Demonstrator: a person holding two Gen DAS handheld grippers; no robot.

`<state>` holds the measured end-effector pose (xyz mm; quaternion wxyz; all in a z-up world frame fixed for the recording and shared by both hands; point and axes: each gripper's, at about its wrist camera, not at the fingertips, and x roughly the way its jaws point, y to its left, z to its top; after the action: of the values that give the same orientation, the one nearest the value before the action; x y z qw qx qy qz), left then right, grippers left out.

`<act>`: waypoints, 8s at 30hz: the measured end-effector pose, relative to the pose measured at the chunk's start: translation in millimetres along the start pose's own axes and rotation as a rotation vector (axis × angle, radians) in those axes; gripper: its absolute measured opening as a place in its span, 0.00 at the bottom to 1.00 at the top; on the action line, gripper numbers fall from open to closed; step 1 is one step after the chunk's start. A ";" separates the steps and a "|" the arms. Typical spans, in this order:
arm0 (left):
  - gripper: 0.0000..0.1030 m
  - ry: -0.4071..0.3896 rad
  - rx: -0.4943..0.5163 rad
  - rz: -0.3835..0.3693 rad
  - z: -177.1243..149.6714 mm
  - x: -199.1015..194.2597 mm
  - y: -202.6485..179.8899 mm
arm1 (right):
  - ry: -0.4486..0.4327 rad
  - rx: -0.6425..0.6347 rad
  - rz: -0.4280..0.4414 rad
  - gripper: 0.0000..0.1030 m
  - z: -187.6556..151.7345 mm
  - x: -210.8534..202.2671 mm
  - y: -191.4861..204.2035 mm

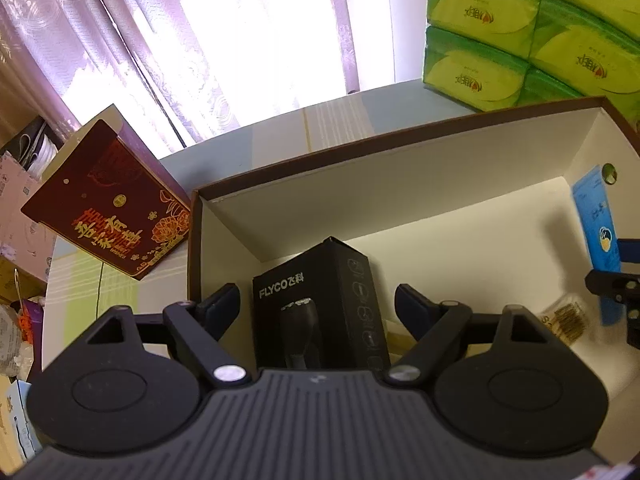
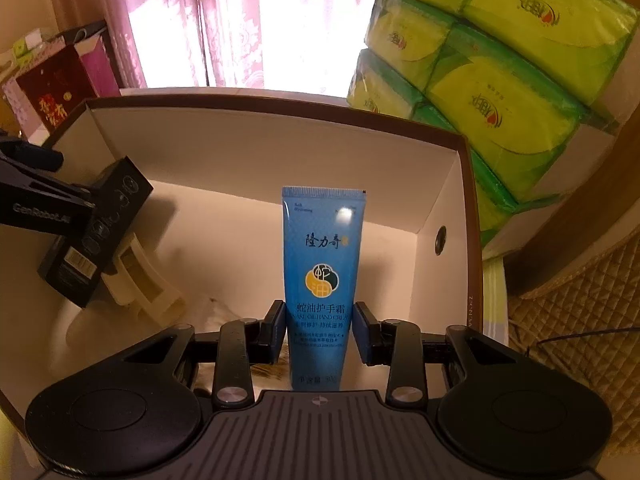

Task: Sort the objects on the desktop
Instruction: 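Carry the shaver box and blue tube into the box and open both tools, then withdraw both tools from the box toward the remaining table items, then grasp the clear floss-pick case with the left tool while the right tool grasps the white pill bottle, then carry the floss case and pill bottle toward the box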

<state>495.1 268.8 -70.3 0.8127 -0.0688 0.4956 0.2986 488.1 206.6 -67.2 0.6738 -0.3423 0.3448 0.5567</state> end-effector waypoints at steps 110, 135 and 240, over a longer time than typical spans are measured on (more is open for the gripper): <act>0.92 -0.084 -0.105 -0.049 -257.8 -252.3 -0.4 | -0.177 0.119 0.114 0.98 -199.1 -229.5 107.0; 0.92 -0.021 -0.078 -0.069 -276.2 -219.8 -3.0 | -0.058 0.126 0.123 0.98 -213.0 -193.2 125.9; 0.84 0.130 0.074 -0.227 -268.4 -75.3 -26.7 | 0.063 0.282 -0.023 0.49 -246.8 -104.7 41.1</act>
<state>279.8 106.2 -145.5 0.8094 -0.1136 0.5470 0.1810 412.0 -49.8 -112.1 0.7104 -0.2653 0.4368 0.4839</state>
